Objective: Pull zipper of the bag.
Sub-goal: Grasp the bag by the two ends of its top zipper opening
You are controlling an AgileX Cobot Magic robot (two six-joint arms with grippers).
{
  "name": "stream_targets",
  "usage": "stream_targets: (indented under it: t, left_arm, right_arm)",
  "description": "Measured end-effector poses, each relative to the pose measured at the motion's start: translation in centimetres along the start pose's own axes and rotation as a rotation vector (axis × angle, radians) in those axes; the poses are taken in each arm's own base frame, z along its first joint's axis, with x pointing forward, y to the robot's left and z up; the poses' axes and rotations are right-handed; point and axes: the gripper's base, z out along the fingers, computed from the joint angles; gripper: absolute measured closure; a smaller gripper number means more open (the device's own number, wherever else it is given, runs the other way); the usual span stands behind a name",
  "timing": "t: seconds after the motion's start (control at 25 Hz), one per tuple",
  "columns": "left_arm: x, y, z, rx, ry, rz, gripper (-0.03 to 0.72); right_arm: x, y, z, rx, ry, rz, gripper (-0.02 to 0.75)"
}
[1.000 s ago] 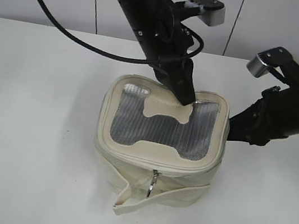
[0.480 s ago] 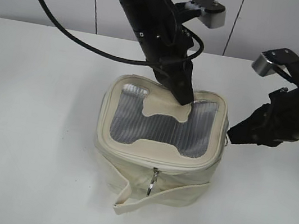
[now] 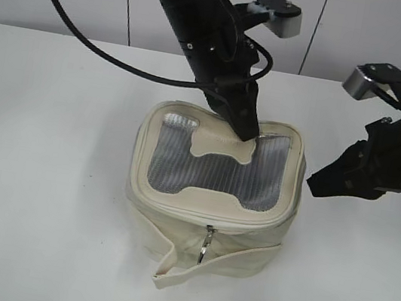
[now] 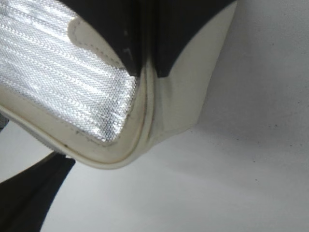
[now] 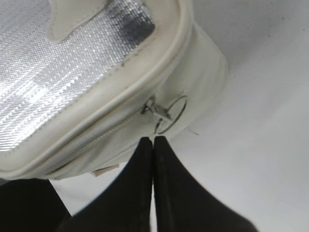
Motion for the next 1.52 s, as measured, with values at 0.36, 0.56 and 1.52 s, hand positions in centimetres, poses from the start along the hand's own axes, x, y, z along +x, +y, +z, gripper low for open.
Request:
stream_targets:
  t: [0.36,0.56,1.52]
  left_arm:
    - [0.0,0.0,0.0,-0.001,0.001,0.0,0.646]
    - [0.0,0.0,0.0,-0.001,0.001,0.0,0.646]
    - [0.1,0.1,0.0,-0.008,0.01,0.001,0.646]
  right_arm:
    - [0.6,-0.3,0.4,0.043,0.001,0.043,0.339]
    - [0.9,-0.6,0.7,0.074,-0.021,0.06,0.314]
    - [-0.2,-1.9,3.5,-0.008,-0.085,-0.025,0.669]
